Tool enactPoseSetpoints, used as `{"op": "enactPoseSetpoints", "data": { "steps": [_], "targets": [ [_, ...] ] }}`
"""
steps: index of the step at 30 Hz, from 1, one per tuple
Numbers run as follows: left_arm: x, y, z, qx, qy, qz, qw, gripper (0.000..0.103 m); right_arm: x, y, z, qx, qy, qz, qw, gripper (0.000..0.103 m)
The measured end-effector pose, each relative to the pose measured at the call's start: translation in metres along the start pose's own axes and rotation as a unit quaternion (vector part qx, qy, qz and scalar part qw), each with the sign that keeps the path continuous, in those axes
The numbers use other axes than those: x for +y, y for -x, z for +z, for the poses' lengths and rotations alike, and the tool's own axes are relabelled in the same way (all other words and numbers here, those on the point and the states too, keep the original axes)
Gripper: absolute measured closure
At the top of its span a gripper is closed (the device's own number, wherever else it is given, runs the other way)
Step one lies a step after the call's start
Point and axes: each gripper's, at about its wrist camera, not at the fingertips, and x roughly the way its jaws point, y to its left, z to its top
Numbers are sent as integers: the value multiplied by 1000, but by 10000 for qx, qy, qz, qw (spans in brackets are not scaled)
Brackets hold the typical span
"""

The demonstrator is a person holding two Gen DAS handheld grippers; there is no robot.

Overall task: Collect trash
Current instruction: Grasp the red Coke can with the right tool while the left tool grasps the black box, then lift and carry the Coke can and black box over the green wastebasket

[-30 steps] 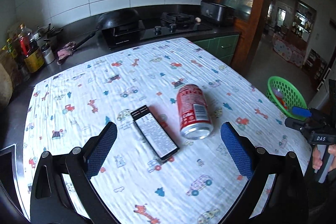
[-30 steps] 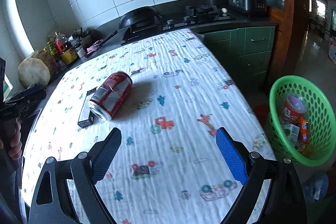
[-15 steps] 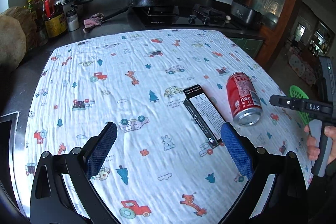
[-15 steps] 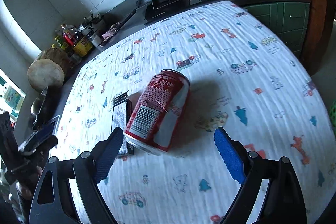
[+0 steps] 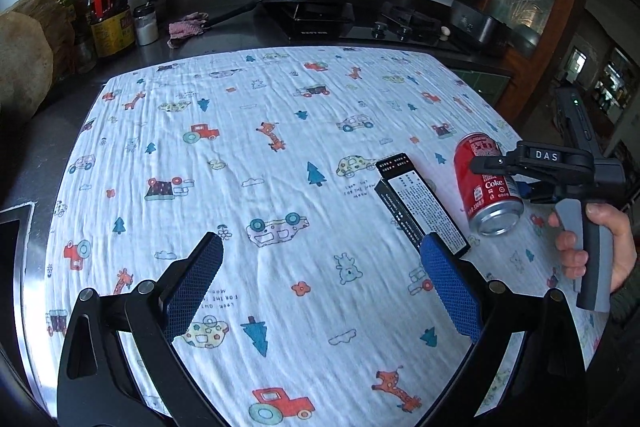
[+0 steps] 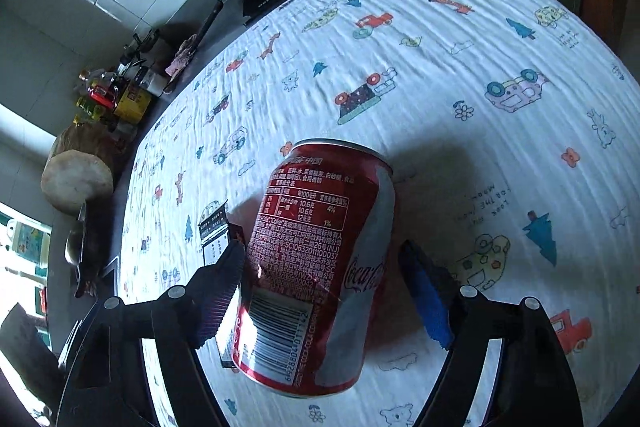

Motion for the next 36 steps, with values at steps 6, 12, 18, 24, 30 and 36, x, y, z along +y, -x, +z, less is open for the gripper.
{"op": "enactPoseSetpoints", "data": {
  "steps": [6, 12, 18, 24, 30, 36],
  "targets": [
    [-4, -8, 1, 90, 69, -54, 9999, 5, 3, -3, -1, 108, -25, 63, 9999, 32],
    [-11, -18, 3, 219, 182, -139, 9995, 5, -1, 2, -6, 125, -21, 54, 9999, 33],
    [-32, -37, 7, 456, 251, -358, 9980, 5, -10, 27, -20, 33, 124, 116, 9999, 33],
    [-60, -70, 13, 745, 352, -449, 9956, 6, -34, 62, -38, -110, 166, 163, 9997, 33],
    [-79, -106, 16, 1084, 521, -356, 9921, 7, -61, 100, -51, -287, 148, 169, 9993, 33],
    [-88, -126, 21, 1291, 618, -260, 9894, 16, -81, 129, -58, -458, 199, 40, 9987, 33]
  ]
}}
